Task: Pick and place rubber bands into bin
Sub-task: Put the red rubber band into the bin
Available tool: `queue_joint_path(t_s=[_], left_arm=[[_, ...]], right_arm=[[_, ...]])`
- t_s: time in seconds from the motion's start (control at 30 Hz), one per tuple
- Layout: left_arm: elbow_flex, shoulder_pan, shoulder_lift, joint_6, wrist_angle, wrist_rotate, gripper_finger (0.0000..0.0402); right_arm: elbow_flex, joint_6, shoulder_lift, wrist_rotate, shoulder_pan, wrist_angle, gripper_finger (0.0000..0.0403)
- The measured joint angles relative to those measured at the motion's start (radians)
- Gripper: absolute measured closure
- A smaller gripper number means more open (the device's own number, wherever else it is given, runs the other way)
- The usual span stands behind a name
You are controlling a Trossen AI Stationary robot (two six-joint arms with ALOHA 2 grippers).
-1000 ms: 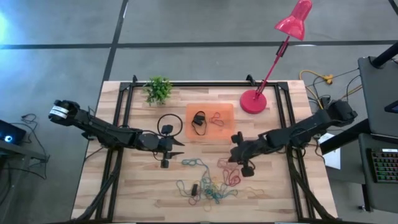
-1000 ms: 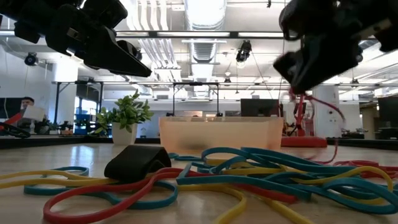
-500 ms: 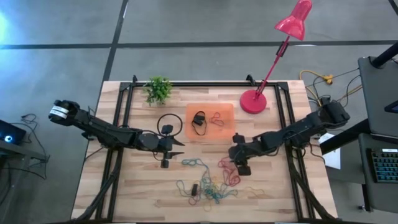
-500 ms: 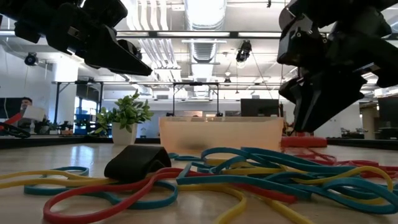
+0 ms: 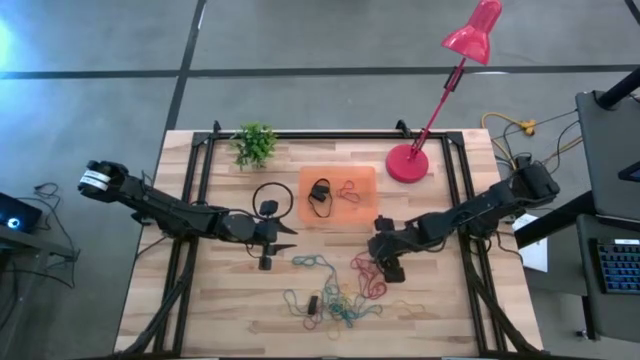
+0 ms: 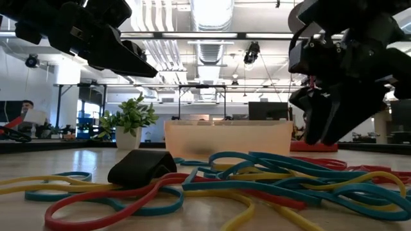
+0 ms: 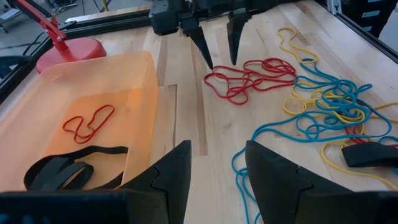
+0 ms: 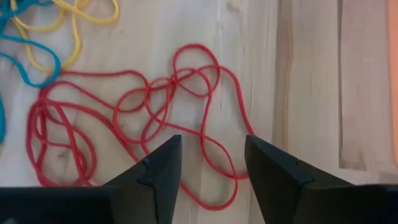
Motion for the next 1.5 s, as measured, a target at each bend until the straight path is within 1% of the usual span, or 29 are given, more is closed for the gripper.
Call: queue_joint_path(t_s=[0.4,0.57,0.67,0.83,0.87,1.27,1.4,1.5], left_arm=[[0.0,0.0,0.0,0.0,0.0,0.0,0.0265],[0.0,0.0,0.0,0.0,0.0,0.0,0.0265],[0.0,0.0,0.0,0.0,0.0,0.0,0.0265],[0.0,0.0,0.0,0.0,0.0,0.0,0.0265],[0.0,0.0,0.0,0.0,0.0,0.0,0.0265],[0.0,0.0,0.0,0.0,0.0,0.0,0.0265],[0.0,0.0,0.0,0.0,0.0,0.0,0.0265],[0.0,0.0,0.0,0.0,0.0,0.0,0.0265]], right_arm=[[0.002,-0.001,0.109,0.0,0.0,0.02,0.0282],[0.009,-0.011,0.113,-0.007,0.0,0.02,0.0301],[0.006,-0.027,0.093,-0.012,0.0,0.01,0.0325],[0.003,-0.046,0.067,-0.01,0.0,-0.007,0.0384],[0.003,-0.048,0.067,-0.01,0.0,-0.006,0.0389],[0.006,-0.045,0.052,0.001,0.0,-0.001,0.0395],[0.013,-0.05,0.021,0.005,0.0,0.0,0.0395],[0.022,-0.062,-0.015,0.027,0.0,0.0,0.0395]])
